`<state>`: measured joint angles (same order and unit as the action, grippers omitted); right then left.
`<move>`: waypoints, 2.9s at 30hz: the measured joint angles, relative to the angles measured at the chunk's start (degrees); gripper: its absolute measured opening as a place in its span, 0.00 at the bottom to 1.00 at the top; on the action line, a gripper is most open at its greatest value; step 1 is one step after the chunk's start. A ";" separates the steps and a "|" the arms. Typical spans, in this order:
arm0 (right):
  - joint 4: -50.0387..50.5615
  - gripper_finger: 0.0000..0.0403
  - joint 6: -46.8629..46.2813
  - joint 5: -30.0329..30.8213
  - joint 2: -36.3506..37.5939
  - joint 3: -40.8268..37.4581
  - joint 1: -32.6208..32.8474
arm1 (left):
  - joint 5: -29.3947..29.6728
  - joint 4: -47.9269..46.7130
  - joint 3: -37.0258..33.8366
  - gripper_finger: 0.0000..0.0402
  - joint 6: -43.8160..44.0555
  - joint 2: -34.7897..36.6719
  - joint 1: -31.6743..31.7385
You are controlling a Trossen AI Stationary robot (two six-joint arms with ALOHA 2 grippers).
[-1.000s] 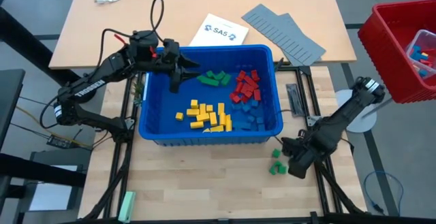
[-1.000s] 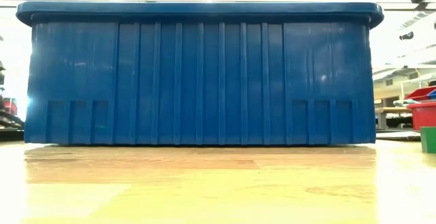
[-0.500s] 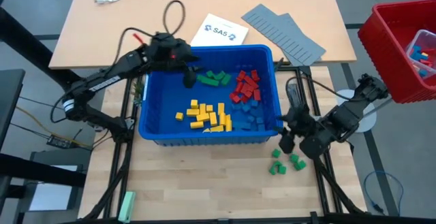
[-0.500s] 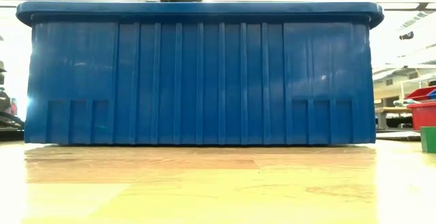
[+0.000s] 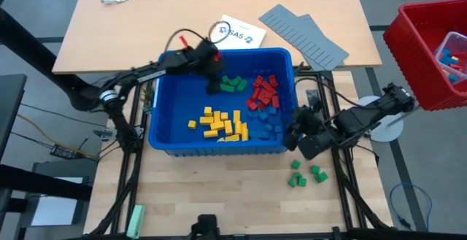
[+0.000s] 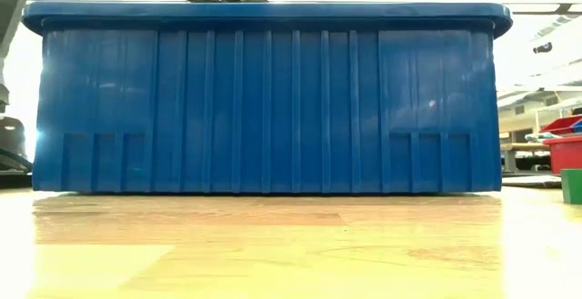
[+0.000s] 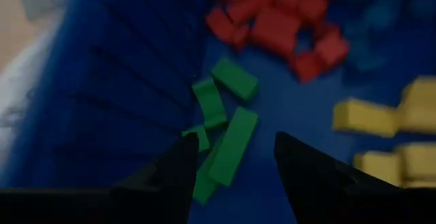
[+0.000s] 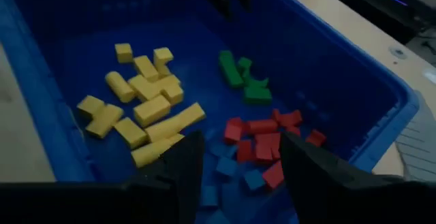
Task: Sort blocks
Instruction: Remove the green block from the blue bin
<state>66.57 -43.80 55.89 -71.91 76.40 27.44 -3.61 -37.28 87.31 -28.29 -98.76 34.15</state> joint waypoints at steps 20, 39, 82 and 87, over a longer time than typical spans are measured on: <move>-0.06 0.42 -1.63 -2.13 -0.73 0.00 -0.70 | 11.35 2.21 0.00 0.51 -15.64 -17.15 0.06; -0.31 0.41 -1.67 -2.20 -0.71 0.00 -0.76 | 8.19 4.38 -0.26 0.51 -16.84 -19.26 0.61; -0.83 0.40 -1.67 -2.25 -0.73 -0.04 -0.76 | -0.69 0.67 8.00 0.21 15.10 -19.68 0.39; -0.86 0.40 -1.67 -2.27 -0.73 -0.04 -0.75 | 2.28 9.14 5.75 0.20 28.49 -19.52 0.33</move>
<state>65.71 -45.47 53.63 -72.64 76.36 26.69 -1.33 -28.14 93.06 0.21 -118.28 34.48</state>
